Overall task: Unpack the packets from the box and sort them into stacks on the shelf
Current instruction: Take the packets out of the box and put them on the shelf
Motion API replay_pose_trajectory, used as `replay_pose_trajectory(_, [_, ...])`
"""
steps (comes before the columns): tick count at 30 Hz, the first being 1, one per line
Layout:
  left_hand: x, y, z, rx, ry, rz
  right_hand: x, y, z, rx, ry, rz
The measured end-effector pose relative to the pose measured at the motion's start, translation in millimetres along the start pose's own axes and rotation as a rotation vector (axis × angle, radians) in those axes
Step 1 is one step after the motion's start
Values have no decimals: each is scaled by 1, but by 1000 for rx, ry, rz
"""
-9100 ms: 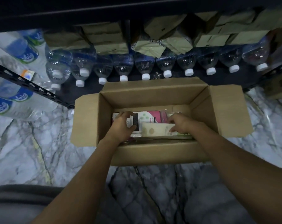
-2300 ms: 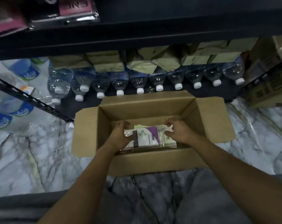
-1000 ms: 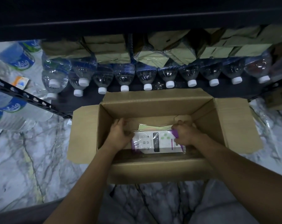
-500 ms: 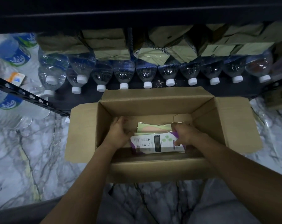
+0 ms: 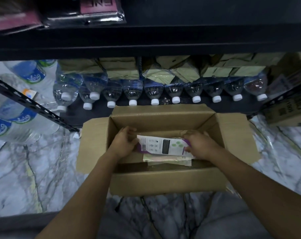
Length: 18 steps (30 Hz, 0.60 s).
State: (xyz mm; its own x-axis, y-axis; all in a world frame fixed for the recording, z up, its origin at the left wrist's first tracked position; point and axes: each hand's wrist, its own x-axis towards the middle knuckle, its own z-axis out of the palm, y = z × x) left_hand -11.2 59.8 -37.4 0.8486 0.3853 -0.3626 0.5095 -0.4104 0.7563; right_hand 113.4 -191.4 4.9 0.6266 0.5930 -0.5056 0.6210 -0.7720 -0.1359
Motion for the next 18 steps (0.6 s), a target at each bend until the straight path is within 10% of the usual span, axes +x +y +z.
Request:
replay_pose_trajectory(6, [-7, 14, -5, -189, -13, 2, -35, 14, -36, 144, 212, 113])
replay_pose_trajectory(18, [8, 11, 53, 227, -248, 21, -80, 40, -90, 362, 253, 158])
